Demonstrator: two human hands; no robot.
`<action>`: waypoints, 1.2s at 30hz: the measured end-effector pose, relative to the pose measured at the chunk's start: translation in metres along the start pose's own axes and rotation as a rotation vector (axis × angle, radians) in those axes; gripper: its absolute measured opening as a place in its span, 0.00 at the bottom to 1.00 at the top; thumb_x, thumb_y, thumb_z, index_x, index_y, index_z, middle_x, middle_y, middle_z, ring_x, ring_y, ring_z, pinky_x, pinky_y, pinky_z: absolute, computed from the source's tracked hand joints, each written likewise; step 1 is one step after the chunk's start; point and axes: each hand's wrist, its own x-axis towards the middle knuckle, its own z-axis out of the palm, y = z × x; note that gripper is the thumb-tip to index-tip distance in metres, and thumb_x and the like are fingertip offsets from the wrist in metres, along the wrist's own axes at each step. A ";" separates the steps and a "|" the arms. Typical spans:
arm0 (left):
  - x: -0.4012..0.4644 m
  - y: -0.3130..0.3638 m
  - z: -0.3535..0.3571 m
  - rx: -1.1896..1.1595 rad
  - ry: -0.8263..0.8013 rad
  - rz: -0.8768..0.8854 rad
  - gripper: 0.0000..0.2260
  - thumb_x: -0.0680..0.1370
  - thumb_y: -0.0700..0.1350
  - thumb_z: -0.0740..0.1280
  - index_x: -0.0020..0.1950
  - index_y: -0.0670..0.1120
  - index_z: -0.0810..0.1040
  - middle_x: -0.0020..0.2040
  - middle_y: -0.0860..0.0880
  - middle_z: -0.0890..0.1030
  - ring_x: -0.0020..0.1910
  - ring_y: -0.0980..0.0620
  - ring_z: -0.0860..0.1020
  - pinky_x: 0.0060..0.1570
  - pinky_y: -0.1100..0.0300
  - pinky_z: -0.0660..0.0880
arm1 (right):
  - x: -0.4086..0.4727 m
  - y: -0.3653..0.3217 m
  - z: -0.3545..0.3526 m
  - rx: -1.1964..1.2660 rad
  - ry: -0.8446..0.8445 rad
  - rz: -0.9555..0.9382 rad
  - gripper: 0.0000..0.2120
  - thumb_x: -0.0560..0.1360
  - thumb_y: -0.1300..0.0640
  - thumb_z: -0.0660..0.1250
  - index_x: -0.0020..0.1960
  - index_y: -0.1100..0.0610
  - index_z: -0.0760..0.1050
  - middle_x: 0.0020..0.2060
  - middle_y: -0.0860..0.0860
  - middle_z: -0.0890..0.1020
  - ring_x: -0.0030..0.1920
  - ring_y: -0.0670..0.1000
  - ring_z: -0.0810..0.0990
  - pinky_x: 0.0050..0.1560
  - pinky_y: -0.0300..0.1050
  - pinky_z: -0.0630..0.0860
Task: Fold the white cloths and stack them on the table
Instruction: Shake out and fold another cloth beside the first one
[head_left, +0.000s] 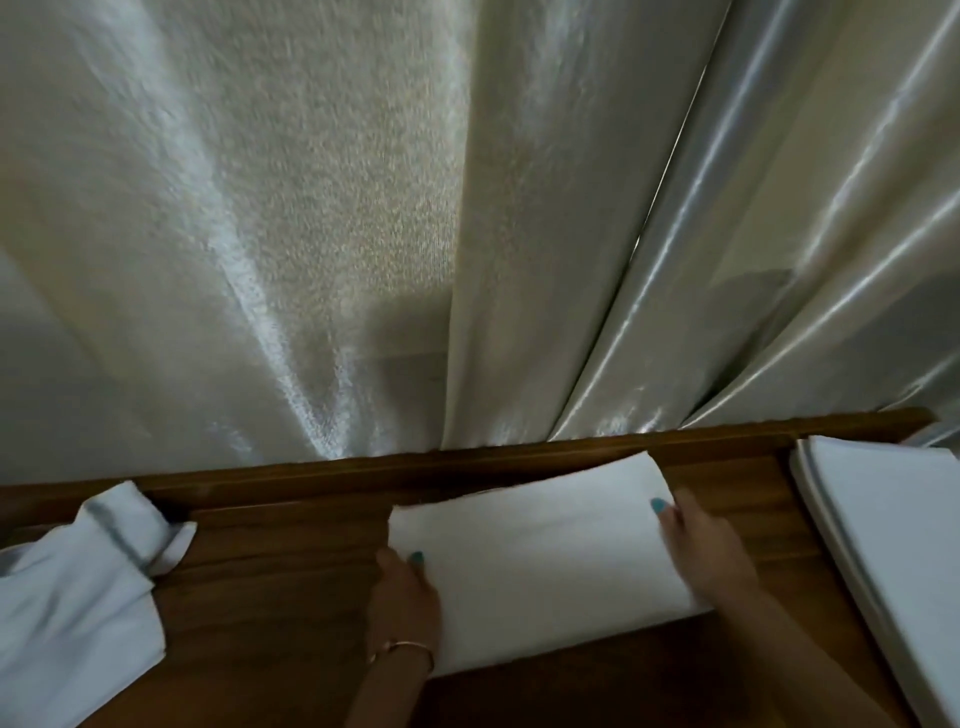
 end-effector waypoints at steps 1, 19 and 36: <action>0.000 -0.003 0.002 0.008 0.010 0.004 0.14 0.82 0.46 0.55 0.63 0.39 0.63 0.50 0.35 0.81 0.48 0.37 0.80 0.44 0.52 0.73 | 0.000 0.001 0.004 -0.008 -0.008 -0.004 0.14 0.82 0.48 0.51 0.57 0.56 0.68 0.43 0.59 0.83 0.44 0.60 0.81 0.39 0.48 0.70; -0.029 0.011 0.045 0.562 -0.092 0.267 0.37 0.62 0.77 0.34 0.70 0.69 0.31 0.75 0.41 0.32 0.73 0.34 0.32 0.67 0.32 0.36 | -0.033 -0.001 0.021 -0.232 -0.205 -0.319 0.36 0.71 0.26 0.37 0.74 0.36 0.32 0.77 0.48 0.33 0.75 0.50 0.30 0.74 0.55 0.37; 0.000 -0.006 0.024 0.620 -0.042 0.217 0.38 0.61 0.80 0.37 0.69 0.71 0.31 0.76 0.44 0.31 0.74 0.37 0.33 0.65 0.28 0.39 | -0.034 -0.045 0.033 -0.244 -0.232 -0.249 0.33 0.74 0.27 0.41 0.73 0.33 0.31 0.72 0.44 0.28 0.75 0.51 0.29 0.72 0.61 0.31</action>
